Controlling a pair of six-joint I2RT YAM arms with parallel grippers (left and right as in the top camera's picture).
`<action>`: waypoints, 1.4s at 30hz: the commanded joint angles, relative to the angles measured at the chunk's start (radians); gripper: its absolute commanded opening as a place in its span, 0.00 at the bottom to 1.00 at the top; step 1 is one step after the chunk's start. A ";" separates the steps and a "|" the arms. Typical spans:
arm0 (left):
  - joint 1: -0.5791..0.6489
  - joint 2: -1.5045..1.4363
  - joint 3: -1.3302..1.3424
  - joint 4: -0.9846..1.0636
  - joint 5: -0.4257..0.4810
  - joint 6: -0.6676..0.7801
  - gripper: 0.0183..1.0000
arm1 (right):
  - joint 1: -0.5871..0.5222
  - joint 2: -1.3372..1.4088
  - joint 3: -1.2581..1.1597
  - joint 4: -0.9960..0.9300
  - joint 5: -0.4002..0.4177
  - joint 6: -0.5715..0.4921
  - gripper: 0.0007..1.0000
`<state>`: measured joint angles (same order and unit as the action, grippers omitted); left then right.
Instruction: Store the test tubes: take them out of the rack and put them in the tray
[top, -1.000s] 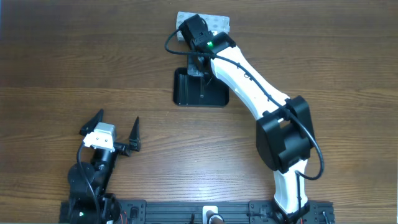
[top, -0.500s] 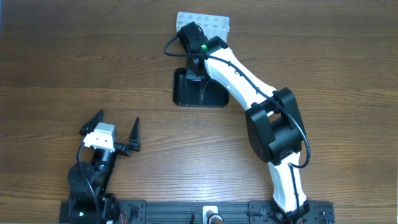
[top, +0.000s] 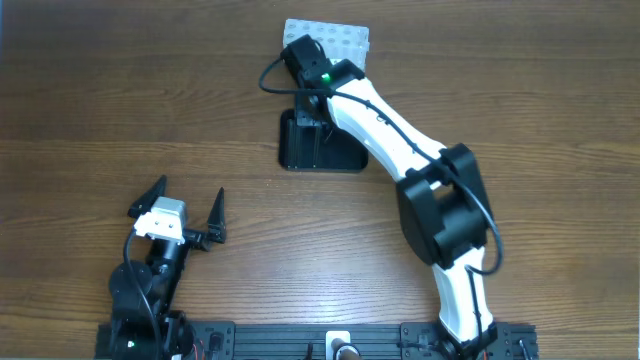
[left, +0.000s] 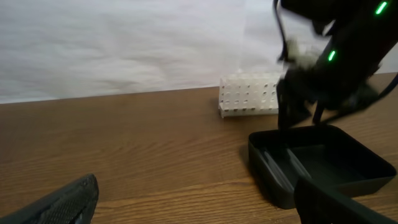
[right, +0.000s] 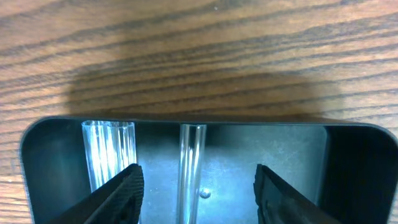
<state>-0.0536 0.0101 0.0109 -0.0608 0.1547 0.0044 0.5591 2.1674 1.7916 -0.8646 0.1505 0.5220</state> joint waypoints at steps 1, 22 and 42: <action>0.005 -0.005 -0.005 -0.001 0.012 0.011 1.00 | -0.010 -0.240 0.009 0.063 0.133 -0.106 0.73; 0.005 -0.005 -0.005 -0.001 0.012 0.011 1.00 | -0.194 -0.019 0.009 0.502 0.180 -0.316 0.87; 0.005 -0.005 -0.005 -0.001 0.012 0.011 1.00 | -0.212 0.074 0.009 0.549 0.180 -0.317 0.58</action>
<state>-0.0536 0.0101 0.0109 -0.0608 0.1547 0.0044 0.3531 2.2158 1.8004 -0.3271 0.3180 0.2058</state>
